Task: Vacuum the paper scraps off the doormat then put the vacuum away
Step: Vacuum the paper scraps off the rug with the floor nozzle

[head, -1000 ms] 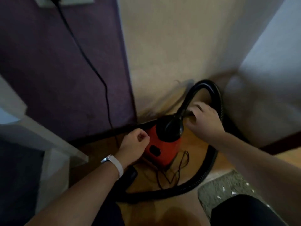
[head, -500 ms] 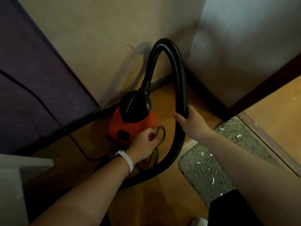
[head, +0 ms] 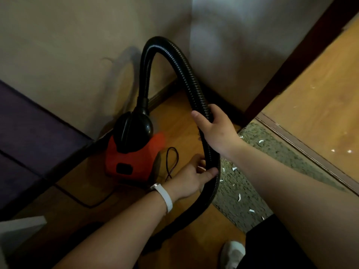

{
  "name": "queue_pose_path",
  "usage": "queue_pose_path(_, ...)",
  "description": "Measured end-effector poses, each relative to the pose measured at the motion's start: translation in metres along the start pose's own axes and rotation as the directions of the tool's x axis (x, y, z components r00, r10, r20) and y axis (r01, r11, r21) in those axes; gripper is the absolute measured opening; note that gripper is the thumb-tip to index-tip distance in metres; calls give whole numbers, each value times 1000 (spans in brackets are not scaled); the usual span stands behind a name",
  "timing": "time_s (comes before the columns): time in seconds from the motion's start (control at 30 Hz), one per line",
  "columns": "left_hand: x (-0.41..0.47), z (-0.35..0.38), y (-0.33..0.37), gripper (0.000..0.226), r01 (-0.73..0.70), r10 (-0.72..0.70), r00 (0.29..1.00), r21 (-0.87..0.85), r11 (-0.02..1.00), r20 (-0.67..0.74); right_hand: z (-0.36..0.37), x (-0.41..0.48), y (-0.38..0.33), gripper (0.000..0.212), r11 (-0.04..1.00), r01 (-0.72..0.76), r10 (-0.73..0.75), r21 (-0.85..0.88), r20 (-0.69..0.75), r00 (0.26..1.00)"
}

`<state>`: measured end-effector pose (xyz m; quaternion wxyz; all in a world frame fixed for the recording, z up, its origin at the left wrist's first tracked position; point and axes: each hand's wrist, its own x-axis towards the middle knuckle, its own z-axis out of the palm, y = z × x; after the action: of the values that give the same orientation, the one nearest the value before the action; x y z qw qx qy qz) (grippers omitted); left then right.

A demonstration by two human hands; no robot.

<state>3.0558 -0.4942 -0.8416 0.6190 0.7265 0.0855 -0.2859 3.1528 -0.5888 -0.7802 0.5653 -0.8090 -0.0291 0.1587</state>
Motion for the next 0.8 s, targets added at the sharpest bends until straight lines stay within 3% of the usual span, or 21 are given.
queue_pose_path(0.1, 3, 18, 6, 34, 12, -10, 999, -48, 999, 36, -7, -5, -3, 35, 999, 5, -6, -52, -7, 1000)
queue_pose_path(0.27, 4, 23, 28, 18, -113, 81, 988, -260, 959, -134, -26, -18, 4, 30, 998, -48, 46, -36, -51, 998)
queue_pose_path(0.37, 6, 17, 50, 13, -174, 108, 970, -310, 935, -218, -35, -35, 15, 42, 988, -118, 123, -101, 51, 991)
queue_pose_path(0.43, 10, 19, 64, 20, -186, 100, 964, -356, 916, -247, -44, -47, 20, 56, 986, -166, 168, -31, 94, 981)
queue_pose_path(0.53, 10, 27, 93, 34, -255, 113, 951, -521, 814, -288, -62, -64, 25, 72, 968, -243, 231, 65, 154, 961)
queue_pose_path(0.6, 6, 28, 116, 37, -314, 140, 935, -571, 759, -327, -70, -76, 30, 77, 950, -311, 305, -13, 249, 919)
queue_pose_path(0.63, 3, 28, 127, 36, -339, 159, 927, -578, 742, -339, -73, -82, 32, 72, 940, -331, 341, -84, 281, 897)
queue_pose_path(0.7, -1, 28, 145, 35, -374, 193, 918, -592, 714, -347, -77, -91, 32, 42, 929, -334, 364, -159, 246, 898)
queue_pose_path(0.8, -4, 25, 160, 33, -366, 203, 926, -622, 693, -319, -88, -103, 22, 22, 956, -280, 286, -88, 66, 956)
